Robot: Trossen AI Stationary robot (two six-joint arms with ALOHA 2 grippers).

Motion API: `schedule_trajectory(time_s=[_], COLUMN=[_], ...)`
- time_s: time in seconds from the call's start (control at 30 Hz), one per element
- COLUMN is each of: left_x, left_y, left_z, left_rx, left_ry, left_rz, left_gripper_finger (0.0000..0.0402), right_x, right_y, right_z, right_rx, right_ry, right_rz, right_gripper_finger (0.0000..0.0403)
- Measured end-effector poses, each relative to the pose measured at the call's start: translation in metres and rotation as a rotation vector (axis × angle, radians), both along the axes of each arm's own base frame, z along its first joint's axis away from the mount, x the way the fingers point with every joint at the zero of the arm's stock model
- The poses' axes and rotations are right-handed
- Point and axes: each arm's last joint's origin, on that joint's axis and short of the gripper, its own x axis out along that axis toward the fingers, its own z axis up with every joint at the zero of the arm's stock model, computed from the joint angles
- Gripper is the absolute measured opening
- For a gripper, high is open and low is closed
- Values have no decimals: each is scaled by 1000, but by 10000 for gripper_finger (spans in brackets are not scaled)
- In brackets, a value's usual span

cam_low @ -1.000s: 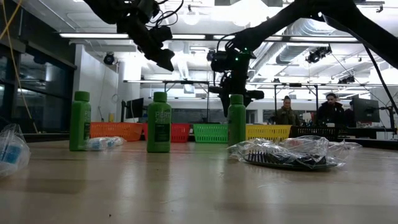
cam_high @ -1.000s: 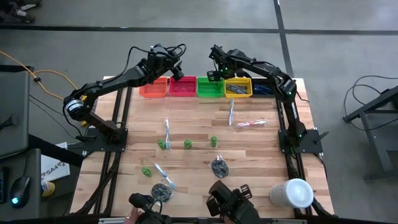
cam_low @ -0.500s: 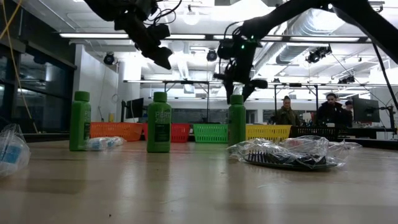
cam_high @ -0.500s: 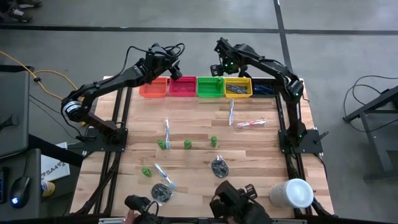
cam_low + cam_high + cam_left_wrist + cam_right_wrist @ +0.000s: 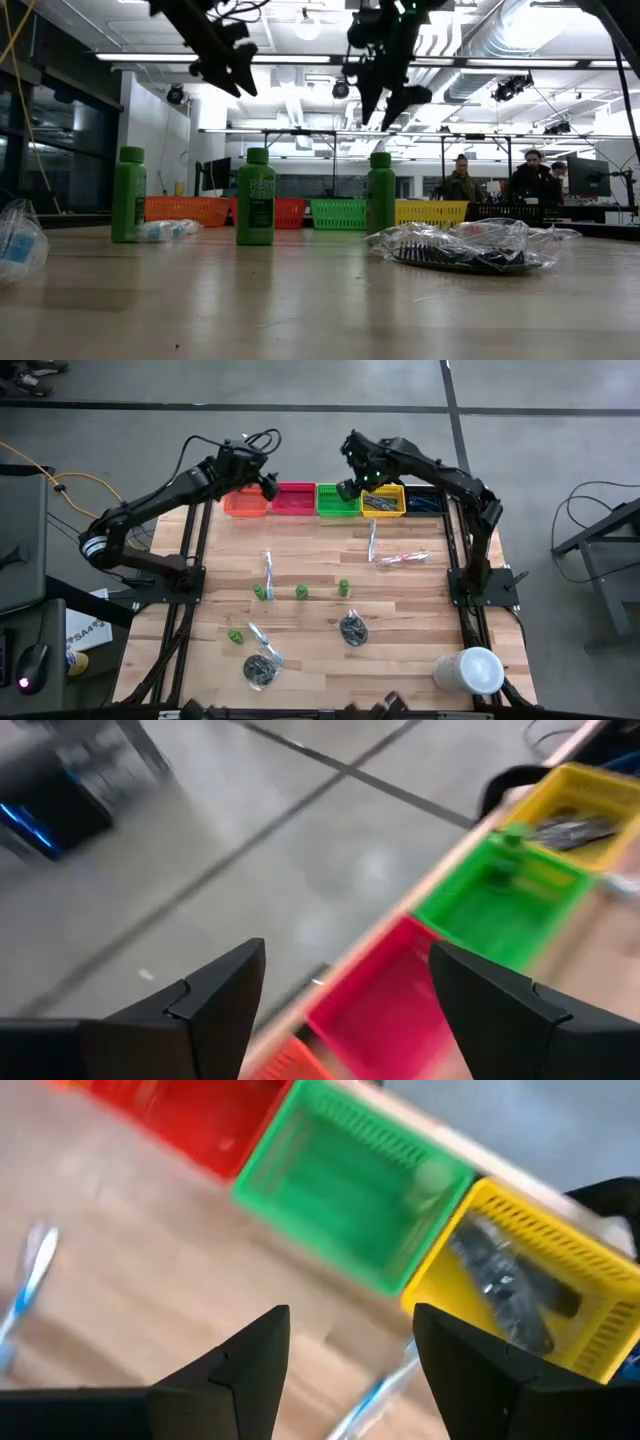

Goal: Pick & Place Travel size toiletries
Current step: Put the green shampoo into the green bin

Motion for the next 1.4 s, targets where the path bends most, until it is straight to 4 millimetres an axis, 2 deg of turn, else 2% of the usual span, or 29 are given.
schedule_trajectory(time_s=[0.17, 0.33, 0.47, 0.6, 0.73, 0.97, 1.23, 1.4], left_x=[-9, -6, -2, 0, -2, -31, -79, -92], left_y=[-32, -64, -86, -106, -121, -143, -155, -160], left_z=[9, 12, 7, 5, 1, 5, -1, -7], left_rx=[-99, -108, -128, -142, -155, -156, -199, -213], left_ry=[-74, -46, -1, 44, 96, 125, -36, -88], left_rz=[-9, -66, -76, -152, -191, -273, -286, -316], left_gripper_finger=[280, 280, 280, 280, 280, 280, 280, 280], right_x=[19, 39, 48, 51, 54, 46, 48, 54], right_y=[48, 101, 136, 161, 178, 193, 204, 212], right_z=[6, 6, 6, 5, -16, -51, -58, -67], right_rx=[-7, -59, -46, -8, 65, 185, 268, 291], right_ry=[15, 38, 22, 11, 50, 149, 131, 141], right_rz=[122, 234, 240, 205, 95, -70, -106, -128], right_gripper_finger=[207, 207, 207, 207, 207, 216, 276, 301])
